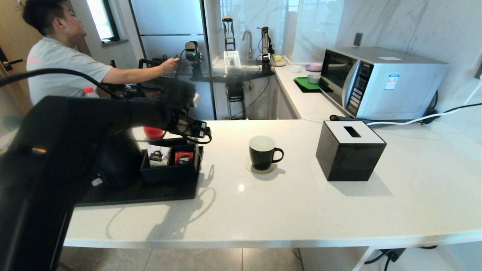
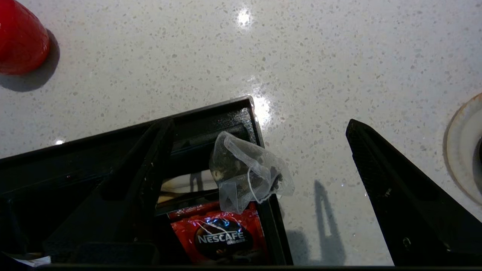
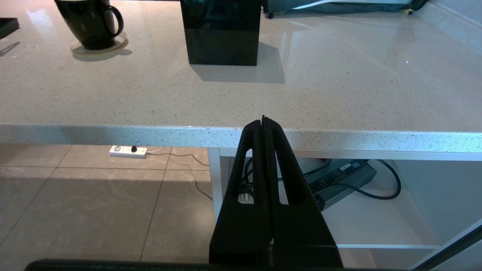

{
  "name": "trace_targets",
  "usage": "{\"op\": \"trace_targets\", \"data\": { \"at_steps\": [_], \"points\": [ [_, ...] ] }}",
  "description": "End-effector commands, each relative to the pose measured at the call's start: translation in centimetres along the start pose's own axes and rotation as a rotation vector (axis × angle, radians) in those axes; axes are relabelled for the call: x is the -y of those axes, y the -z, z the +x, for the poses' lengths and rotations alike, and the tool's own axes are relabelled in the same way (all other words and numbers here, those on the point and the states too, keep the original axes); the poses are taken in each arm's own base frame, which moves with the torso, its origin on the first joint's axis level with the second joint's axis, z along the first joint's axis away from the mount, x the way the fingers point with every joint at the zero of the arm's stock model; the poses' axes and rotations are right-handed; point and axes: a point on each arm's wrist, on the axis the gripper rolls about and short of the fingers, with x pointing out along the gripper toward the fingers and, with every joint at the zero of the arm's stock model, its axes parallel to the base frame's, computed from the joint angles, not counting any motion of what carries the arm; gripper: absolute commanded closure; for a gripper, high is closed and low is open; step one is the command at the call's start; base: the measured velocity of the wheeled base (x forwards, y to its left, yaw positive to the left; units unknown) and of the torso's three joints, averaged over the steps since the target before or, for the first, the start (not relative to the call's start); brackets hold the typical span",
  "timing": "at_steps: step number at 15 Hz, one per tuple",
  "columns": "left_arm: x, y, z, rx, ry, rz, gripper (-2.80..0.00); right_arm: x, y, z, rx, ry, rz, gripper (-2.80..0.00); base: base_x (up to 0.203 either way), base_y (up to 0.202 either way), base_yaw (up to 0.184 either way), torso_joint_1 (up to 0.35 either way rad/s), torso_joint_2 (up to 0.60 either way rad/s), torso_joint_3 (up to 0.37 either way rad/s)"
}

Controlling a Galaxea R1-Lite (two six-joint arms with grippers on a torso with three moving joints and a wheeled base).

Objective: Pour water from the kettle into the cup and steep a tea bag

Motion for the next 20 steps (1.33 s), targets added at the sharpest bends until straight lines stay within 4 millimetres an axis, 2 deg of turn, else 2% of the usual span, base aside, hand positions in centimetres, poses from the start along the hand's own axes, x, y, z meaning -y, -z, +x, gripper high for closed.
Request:
{"op": "trace_targets", "data": {
  "at_steps": [1, 20],
  "points": [
    [0.0, 0.1, 0.0, -0.011, -0.001, 0.001, -2.80, 0.0, 0.0, 0.0, -0.001, 0.001, -0.001, 0.00, 0.000, 0.000, 0.000, 0.000, 0.00, 0.000],
    [-0.4, 0.9, 1.7, -0.032, -0.015, 0.002, -2.80, 0.0, 0.0, 0.0, -0.001, 0.001, -0.001, 0.00, 0.000, 0.000, 0.000, 0.000, 0.00, 0.000]
  ]
}}
